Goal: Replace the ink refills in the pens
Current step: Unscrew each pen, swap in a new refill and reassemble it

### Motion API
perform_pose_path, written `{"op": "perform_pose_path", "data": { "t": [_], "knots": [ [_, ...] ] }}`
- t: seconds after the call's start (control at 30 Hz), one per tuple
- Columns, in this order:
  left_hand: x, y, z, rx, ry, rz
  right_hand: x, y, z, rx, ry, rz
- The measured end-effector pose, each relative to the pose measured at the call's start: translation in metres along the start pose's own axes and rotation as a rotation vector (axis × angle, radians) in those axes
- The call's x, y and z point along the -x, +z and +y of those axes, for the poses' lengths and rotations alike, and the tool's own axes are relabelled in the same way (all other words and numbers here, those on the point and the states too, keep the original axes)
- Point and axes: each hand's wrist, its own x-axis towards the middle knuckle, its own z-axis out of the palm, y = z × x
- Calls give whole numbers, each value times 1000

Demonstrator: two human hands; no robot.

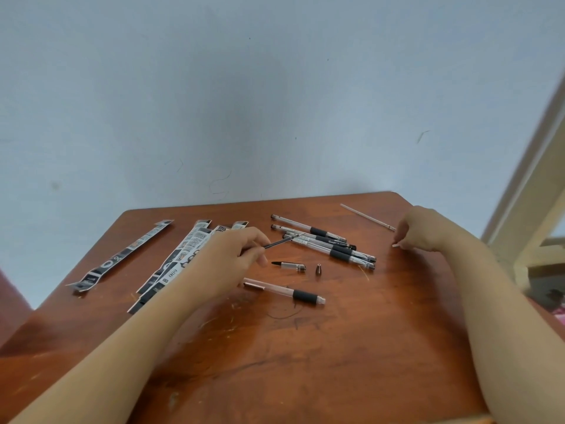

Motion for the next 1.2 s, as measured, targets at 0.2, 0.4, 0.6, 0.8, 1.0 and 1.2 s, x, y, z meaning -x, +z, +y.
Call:
{"op": "perform_pose_path", "data": {
  "t": [0.2,0.4,0.6,0.8,1.0,1.2],
  "knots": [
    [0,-1,2,4,11,8,4,-3,-2,-21,10,15],
    [1,0,1,41,31,48,23,-16,-28,-241,-162,289],
    [0,-2,5,112,36,136,49,-1,-79,-734,-409,288],
    [2,-3,10,267,35,196,65,12,-105,-1075,-445,146],
    [4,1,14,336,93,115,76,21,-118,-1266,-521,-63],
    [4,3,13,346,70,106,69,21,-116,-1397,-444,-94]
  ]
}}
